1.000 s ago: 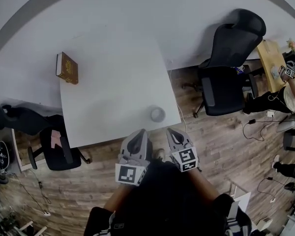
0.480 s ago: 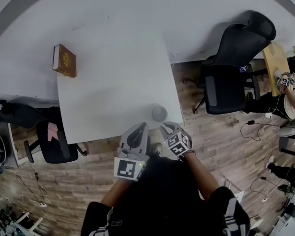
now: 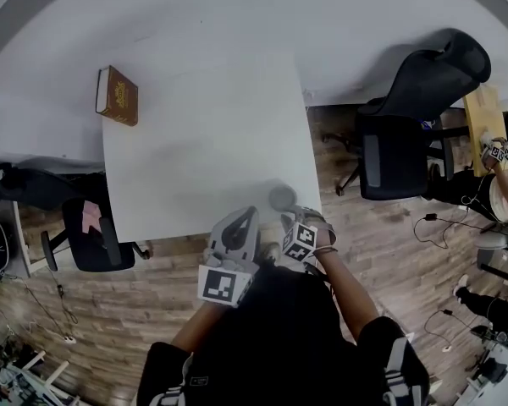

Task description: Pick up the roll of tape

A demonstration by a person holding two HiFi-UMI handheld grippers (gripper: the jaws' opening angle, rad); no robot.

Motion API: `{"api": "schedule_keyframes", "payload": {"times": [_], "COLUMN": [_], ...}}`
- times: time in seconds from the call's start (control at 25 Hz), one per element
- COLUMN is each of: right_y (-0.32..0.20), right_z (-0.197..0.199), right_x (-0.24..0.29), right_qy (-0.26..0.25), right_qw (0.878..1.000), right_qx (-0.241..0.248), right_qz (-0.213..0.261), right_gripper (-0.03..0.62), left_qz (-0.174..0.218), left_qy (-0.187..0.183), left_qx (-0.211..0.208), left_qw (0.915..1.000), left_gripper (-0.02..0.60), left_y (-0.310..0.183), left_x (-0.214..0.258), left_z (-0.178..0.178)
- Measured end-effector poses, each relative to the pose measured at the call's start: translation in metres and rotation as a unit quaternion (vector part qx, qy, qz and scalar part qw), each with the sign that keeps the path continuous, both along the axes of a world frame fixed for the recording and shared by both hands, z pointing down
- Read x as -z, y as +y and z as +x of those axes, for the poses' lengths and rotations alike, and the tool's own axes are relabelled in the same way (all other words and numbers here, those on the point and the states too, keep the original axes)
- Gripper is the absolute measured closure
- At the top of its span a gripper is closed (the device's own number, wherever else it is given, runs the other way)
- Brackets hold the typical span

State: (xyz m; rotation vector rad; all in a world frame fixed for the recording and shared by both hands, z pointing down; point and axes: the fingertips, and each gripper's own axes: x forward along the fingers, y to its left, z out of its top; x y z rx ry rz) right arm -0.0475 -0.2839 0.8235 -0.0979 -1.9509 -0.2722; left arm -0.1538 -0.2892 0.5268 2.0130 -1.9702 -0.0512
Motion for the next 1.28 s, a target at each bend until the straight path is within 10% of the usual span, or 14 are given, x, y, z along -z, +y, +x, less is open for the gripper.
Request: {"api": "schedule_keyframes", "payload": {"times": [1.28], "right_y": [0.016], "right_z": [0.000], "right_x": [-0.037], "right_qy": [0.080], "right_qw": [0.994], "right_qx": [0.068], "right_qz": [-0.032], "right_gripper": [0.531], "left_qz": [-0.001], "left_qy": [0.000], "left_qx": [0.017], "left_qw": [0.9999], "left_gripper": [0.565], "left_y": [0.007], "left_x": [0.001], "left_z": [-0.016]}}
